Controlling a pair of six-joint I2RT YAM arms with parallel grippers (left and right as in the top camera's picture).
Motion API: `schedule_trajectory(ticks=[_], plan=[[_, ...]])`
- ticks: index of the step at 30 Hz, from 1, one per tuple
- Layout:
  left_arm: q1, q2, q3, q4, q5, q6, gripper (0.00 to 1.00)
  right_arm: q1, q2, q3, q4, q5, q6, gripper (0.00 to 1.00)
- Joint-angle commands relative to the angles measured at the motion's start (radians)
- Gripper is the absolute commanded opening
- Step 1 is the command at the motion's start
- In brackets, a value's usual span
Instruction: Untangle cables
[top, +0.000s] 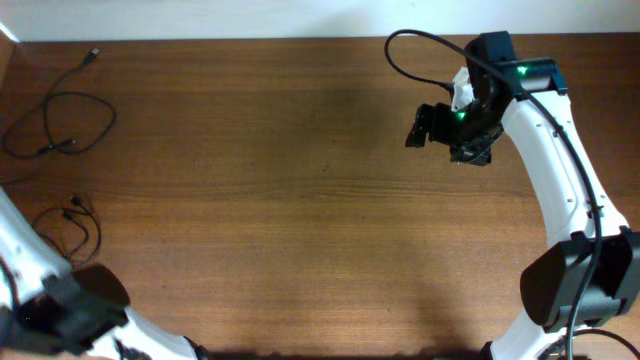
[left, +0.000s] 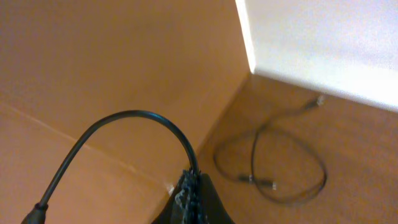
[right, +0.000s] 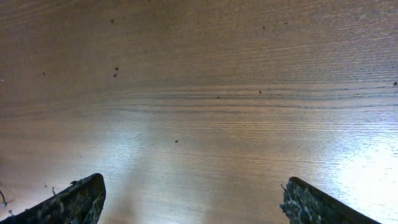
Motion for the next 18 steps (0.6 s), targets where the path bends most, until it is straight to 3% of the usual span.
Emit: schedule_trajectory(ticks=[1, 2, 7, 10, 13, 15, 18], plan=[[0.024, 0.17, -0.002, -0.05, 0.004, -0.09, 0.81, 0.0, -0.004, -0.004, -0.01, 0.009, -0.011, 0.92], [0.024, 0.193, -0.002, -0.06, 0.004, -0.119, 0.99, 0.0, -0.004, -0.004, -0.013, 0.009, -0.012, 0.92], [0.025, 0.19, 0.029, -0.133, 0.124, -0.164, 0.99, 0.0, -0.004, -0.004, -0.014, 0.009, -0.014, 0.92], [0.025, 0.122, 0.056, -0.225, 0.351, -0.171, 0.99, 0.0, -0.004, -0.004, -0.014, 0.009, -0.014, 0.92], [0.013, 0.108, 0.055, -0.432, 0.517, -0.163, 0.99, 0.0, -0.004, -0.004, -0.014, 0.008, -0.015, 0.92], [-0.011, 0.08, 0.055, -0.45, 0.615, -0.101, 0.99, 0.0, -0.014, 0.002, -0.016, -0.042, -0.085, 0.84], [-0.061, -0.051, 0.056, -0.427, 0.74, -0.099, 0.99, -0.001, -0.088, 0.078, -0.021, -0.044, -0.134, 0.82]])
